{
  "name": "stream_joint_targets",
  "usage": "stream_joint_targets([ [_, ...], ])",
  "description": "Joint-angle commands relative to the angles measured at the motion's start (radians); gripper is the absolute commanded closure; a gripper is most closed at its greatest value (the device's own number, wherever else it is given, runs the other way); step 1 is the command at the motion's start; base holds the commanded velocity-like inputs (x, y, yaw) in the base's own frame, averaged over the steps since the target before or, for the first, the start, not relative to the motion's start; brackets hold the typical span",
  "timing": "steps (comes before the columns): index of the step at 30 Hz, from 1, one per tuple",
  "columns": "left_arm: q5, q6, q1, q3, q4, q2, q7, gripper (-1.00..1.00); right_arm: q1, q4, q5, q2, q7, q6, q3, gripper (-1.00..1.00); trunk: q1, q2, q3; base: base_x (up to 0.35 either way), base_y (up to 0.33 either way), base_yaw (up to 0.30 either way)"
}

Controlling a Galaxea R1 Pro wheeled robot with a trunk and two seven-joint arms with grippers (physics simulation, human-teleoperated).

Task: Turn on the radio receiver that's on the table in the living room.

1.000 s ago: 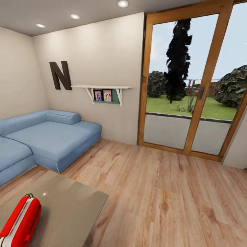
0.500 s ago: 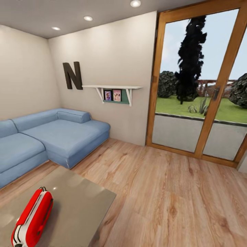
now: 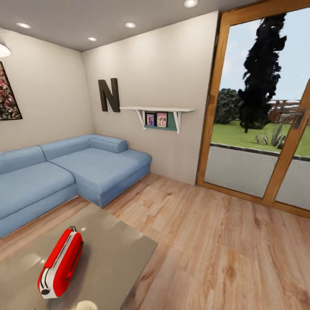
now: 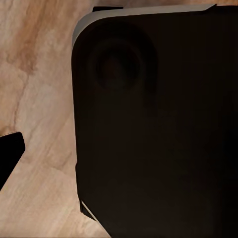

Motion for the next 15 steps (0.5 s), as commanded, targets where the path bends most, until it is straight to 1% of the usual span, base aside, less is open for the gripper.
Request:
stream_joint_targets([
  [1, 0.0, 0.0, 0.0, 0.0, 0.0, 0.0, 0.0, -1.0, 0.0, 0.0, 0.0, 0.0, 0.0, 0.0, 0.0, -1.0, 0.0, 0.0, 0.0, 0.0, 0.0, 0.268],
  [15, 0.0, 0.0, 0.0, 0.0, 0.0, 0.001, 0.0, -1.0, 0.0, 0.0, 0.0, 0.0, 0.0, 0.0, 0.0, -1.0, 0.0, 0.0, 0.0, 0.0, 0.0, 0.269],
])
